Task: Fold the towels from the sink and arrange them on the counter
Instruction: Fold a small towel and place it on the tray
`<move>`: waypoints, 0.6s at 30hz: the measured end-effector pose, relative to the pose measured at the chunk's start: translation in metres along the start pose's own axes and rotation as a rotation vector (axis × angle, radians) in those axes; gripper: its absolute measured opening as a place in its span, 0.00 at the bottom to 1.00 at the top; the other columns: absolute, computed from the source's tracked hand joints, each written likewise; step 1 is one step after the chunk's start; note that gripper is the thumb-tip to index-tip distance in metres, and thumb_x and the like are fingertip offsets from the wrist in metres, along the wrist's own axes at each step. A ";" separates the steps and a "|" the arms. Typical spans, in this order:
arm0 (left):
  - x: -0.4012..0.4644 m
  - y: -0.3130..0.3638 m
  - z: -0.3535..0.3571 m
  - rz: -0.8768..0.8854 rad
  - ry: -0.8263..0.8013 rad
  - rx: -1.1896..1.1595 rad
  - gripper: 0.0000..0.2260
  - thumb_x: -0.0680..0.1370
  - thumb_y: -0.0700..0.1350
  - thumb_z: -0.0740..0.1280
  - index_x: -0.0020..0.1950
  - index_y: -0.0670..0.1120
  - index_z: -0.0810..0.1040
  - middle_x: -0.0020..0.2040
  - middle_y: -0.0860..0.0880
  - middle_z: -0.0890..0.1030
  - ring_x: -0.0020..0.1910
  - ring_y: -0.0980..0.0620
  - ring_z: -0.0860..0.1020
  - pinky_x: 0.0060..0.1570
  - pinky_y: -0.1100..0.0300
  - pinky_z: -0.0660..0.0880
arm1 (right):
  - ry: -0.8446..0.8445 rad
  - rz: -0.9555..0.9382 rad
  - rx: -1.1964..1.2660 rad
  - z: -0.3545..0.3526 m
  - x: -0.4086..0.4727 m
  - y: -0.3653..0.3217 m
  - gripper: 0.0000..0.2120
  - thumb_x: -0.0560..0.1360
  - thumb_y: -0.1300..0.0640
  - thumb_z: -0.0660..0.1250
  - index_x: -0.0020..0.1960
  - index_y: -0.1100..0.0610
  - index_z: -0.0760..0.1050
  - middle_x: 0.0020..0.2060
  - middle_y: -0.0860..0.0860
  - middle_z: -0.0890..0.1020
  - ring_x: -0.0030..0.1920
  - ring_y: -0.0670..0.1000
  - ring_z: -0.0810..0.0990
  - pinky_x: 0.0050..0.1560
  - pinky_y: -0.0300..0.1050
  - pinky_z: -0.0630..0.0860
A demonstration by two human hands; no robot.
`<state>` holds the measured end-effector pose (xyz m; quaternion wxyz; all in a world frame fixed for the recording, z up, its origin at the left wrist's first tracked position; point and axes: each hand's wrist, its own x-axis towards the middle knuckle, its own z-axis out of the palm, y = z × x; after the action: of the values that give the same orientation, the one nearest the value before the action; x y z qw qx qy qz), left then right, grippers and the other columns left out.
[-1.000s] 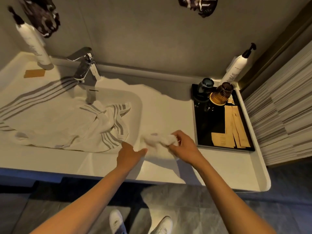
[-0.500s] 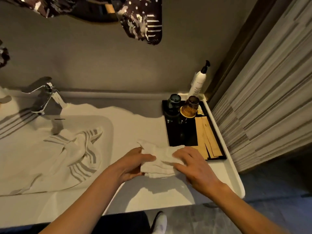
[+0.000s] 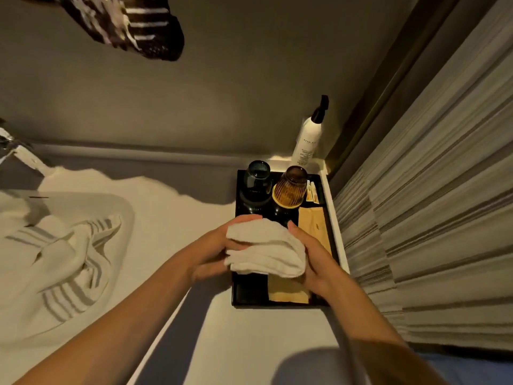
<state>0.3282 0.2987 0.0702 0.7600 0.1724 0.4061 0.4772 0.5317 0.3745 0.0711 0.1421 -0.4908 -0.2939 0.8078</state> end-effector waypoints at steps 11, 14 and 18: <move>0.065 0.028 0.004 0.166 0.500 0.479 0.13 0.80 0.52 0.63 0.46 0.43 0.78 0.43 0.46 0.79 0.40 0.49 0.78 0.39 0.60 0.73 | 0.442 -0.270 -0.290 -0.021 0.072 -0.035 0.14 0.75 0.60 0.69 0.60 0.57 0.78 0.53 0.54 0.84 0.52 0.56 0.83 0.55 0.53 0.80; 0.087 0.015 -0.005 0.415 0.745 1.322 0.09 0.77 0.47 0.68 0.55 0.45 0.75 0.62 0.43 0.75 0.60 0.43 0.75 0.55 0.55 0.73 | 0.644 -0.388 -0.683 -0.010 0.090 -0.033 0.22 0.75 0.48 0.70 0.66 0.54 0.71 0.59 0.53 0.79 0.58 0.57 0.79 0.57 0.53 0.77; 0.085 -0.015 -0.015 0.578 0.486 2.077 0.22 0.78 0.49 0.64 0.69 0.41 0.72 0.73 0.39 0.68 0.72 0.40 0.67 0.73 0.45 0.62 | 0.834 -0.784 -1.436 -0.007 0.077 -0.010 0.22 0.76 0.52 0.65 0.68 0.54 0.69 0.65 0.53 0.73 0.65 0.56 0.71 0.62 0.54 0.73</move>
<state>0.3435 0.3636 0.0132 0.0055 0.7167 0.6922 0.0847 0.5009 0.4248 0.0205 0.1613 -0.5781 -0.7955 0.0828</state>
